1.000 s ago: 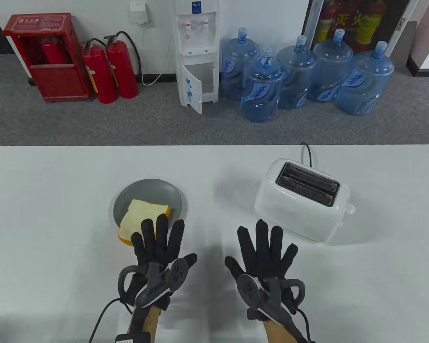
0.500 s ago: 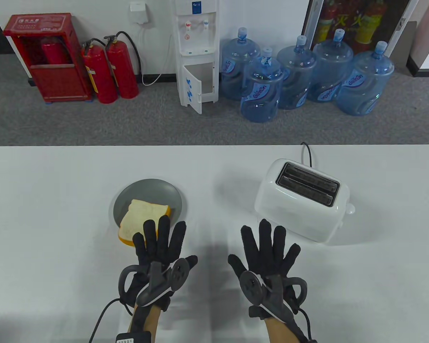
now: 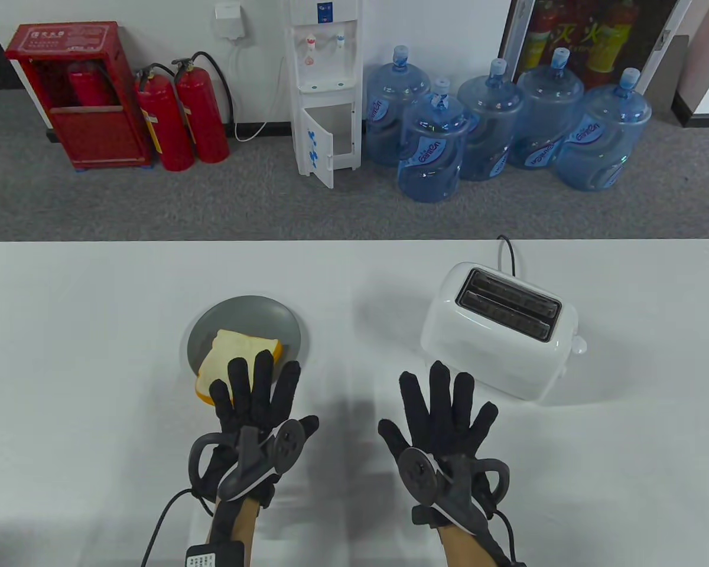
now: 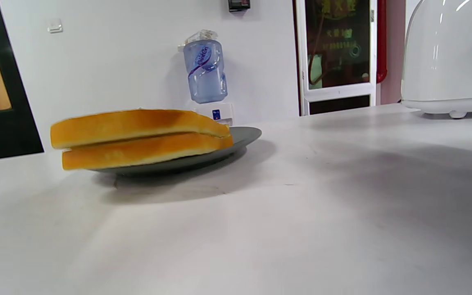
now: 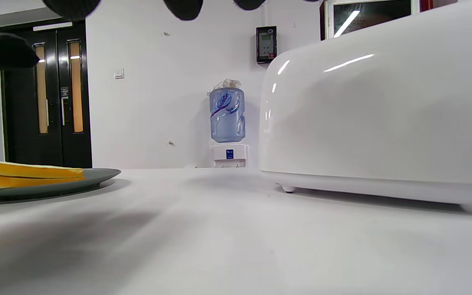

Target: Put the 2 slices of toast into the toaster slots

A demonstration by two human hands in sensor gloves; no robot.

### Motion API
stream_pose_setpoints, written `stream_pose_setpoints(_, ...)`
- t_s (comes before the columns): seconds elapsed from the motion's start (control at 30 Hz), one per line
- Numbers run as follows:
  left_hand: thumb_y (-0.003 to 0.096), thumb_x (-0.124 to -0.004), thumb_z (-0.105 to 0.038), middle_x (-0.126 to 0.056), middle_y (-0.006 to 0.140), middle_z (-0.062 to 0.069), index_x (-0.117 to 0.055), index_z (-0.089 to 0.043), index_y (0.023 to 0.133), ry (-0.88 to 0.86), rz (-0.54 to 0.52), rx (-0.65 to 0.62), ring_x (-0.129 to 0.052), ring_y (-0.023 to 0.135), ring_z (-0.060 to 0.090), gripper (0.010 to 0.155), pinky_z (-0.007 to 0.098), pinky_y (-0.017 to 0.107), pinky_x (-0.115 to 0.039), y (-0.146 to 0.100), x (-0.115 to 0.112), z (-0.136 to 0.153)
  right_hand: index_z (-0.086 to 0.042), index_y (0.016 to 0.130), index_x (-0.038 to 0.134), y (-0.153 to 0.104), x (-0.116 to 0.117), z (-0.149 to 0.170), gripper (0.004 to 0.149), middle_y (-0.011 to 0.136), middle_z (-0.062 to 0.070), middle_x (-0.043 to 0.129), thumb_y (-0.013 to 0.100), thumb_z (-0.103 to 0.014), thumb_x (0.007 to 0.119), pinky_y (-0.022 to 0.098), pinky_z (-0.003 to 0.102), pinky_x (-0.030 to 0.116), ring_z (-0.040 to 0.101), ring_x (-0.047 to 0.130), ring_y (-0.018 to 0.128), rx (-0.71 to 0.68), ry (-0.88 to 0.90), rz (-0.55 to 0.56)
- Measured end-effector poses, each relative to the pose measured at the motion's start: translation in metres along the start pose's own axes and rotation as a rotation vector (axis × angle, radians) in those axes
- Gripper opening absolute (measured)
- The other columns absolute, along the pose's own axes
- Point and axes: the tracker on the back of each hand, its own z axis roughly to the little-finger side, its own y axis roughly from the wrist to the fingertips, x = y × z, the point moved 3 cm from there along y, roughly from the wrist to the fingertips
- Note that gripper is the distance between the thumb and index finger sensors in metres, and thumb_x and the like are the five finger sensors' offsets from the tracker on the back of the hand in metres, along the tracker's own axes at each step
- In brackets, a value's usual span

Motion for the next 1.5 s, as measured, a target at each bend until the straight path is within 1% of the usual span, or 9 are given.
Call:
stream_pose_setpoints(0.1,0.0508,-0.052,-0.071,0.002,0.122,0.005,-0.004,-0.040,0.115,0.040,0.057,-0.065,0.001,0.111,0.045,0.086,0.061,0.078,-0.012,0.006,0.002,0.010,-0.027,0.128,0.024,0.000,0.001,-0.001,0.076,0.132,0.022,0.012,0.068,-0.070,0.043,0.068,0.082,0.025,0.055,0.016,0.115,-0.014,0.014,-0.010)
stream_pose_setpoints(0.17,0.0496,-0.056,-0.071,-0.002,0.123,0.003,-0.007,-0.041,0.115,0.082,0.039,-0.063,-0.003,0.112,0.044,0.087,0.059,0.080,-0.016,0.010,0.009,0.025,-0.027,0.128,0.024,0.000,0.001,-0.002,0.076,0.132,0.021,0.012,0.068,-0.070,0.042,0.068,0.082,0.025,0.055,0.017,0.115,-0.018,0.020,-0.007)
stream_pose_setpoints(0.27,0.0488,-0.058,-0.071,-0.005,0.123,0.001,-0.009,-0.042,0.115,0.107,0.026,-0.011,-0.004,0.112,0.044,0.087,0.059,0.080,-0.016,0.016,0.018,0.051,-0.027,0.128,0.024,0.000,0.001,-0.002,0.076,0.132,0.021,0.012,0.068,-0.070,0.042,0.068,0.082,0.024,0.054,0.017,0.115,-0.020,0.024,-0.009)
stream_pose_setpoints(0.4,0.0478,-0.060,-0.071,-0.005,0.123,0.001,-0.009,-0.042,0.114,0.137,0.075,0.061,-0.005,0.112,0.043,0.088,0.058,0.081,-0.016,0.025,0.023,0.087,-0.028,0.128,0.024,0.002,0.003,0.002,0.076,0.132,0.020,0.013,0.068,-0.070,0.042,0.069,0.082,0.025,0.053,0.018,0.116,-0.007,0.032,-0.016)
stream_pose_setpoints(0.5,0.0458,-0.070,-0.066,-0.014,0.124,-0.004,-0.016,-0.043,0.113,0.158,0.113,0.086,-0.016,0.116,0.041,0.090,0.056,0.082,-0.023,0.032,0.020,0.109,-0.027,0.129,0.025,0.003,0.005,0.006,0.076,0.132,0.021,0.013,0.068,-0.070,0.042,0.069,0.082,0.025,0.051,0.019,0.117,0.003,0.028,-0.021)
stream_pose_setpoints(0.63,0.0427,-0.080,-0.061,-0.026,0.124,-0.009,-0.024,-0.044,0.113,0.190,0.234,0.115,-0.030,0.119,0.037,0.091,0.055,0.084,-0.033,0.038,0.002,0.128,-0.027,0.129,0.026,0.004,0.007,0.006,0.076,0.132,0.021,0.014,0.068,-0.070,0.043,0.069,0.082,0.026,0.051,0.019,0.117,0.008,0.025,-0.026)
stream_pose_setpoints(1.0,0.0419,-0.092,-0.048,-0.049,0.118,-0.021,-0.041,-0.051,0.107,0.226,0.208,0.067,-0.043,0.118,0.015,0.083,0.045,0.084,-0.039,0.050,-0.023,0.129,-0.026,0.129,0.027,0.006,0.009,0.008,0.076,0.133,0.021,0.016,0.069,-0.070,0.042,0.068,0.082,0.027,0.052,0.022,0.117,0.019,-0.010,-0.033)
stream_pose_setpoints(1.27,0.0463,-0.090,-0.041,-0.056,0.115,-0.024,-0.049,-0.053,0.104,0.172,0.255,0.061,-0.048,0.117,0.012,0.072,0.044,0.084,-0.042,0.053,-0.038,0.129,-0.026,0.129,0.027,0.006,0.009,0.009,0.077,0.133,0.022,0.015,0.069,-0.070,0.042,0.068,0.082,0.026,0.053,0.022,0.117,0.023,-0.014,-0.029)
stream_pose_setpoints(1.5,0.0493,-0.082,-0.042,-0.062,0.113,-0.026,-0.055,-0.054,0.102,0.156,0.217,0.076,-0.053,0.116,0.009,0.061,0.048,0.084,-0.042,0.054,-0.037,0.130,-0.025,0.129,0.027,0.006,0.009,0.009,0.076,0.133,0.022,0.015,0.069,-0.069,0.041,0.068,0.082,0.026,0.053,0.023,0.117,0.025,-0.007,-0.029)
